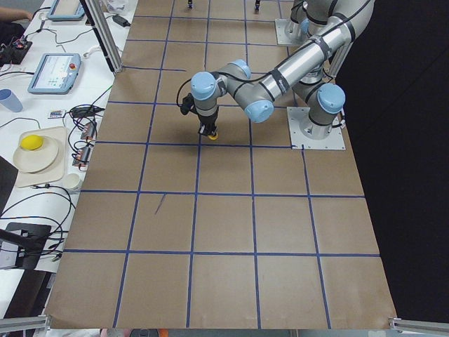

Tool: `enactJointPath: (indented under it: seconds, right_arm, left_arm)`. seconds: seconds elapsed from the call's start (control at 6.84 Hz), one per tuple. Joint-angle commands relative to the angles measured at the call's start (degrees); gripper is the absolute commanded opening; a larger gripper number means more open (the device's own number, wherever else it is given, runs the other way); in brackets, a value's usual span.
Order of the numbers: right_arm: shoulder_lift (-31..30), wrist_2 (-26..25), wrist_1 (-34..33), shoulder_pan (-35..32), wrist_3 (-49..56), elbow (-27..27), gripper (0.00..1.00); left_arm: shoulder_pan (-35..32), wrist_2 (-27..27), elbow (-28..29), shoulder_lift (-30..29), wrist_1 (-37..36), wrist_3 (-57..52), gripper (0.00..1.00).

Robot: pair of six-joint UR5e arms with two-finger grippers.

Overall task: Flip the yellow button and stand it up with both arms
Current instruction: 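Lift the yellow button and carry it toward the right gripper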

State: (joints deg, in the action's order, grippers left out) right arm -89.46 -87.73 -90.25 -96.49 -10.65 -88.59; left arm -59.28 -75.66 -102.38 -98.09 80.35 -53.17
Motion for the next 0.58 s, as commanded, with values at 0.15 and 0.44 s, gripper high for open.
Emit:
enactJointPath:
  seconds: [0.15, 0.44]
  right_arm:
    - [-0.01, 0.72, 0.42, 2.69, 1.67, 0.61, 1.0]
    - [-0.02, 2.29, 3.3, 8.65, 13.12, 4.81, 1.0]
  left_arm:
    - [-7.76, 26.53, 5.78, 2.99, 13.69, 11.13, 0.07]
    - [-10.05, 47.01, 3.86, 4.83, 18.16, 14.99, 0.06]
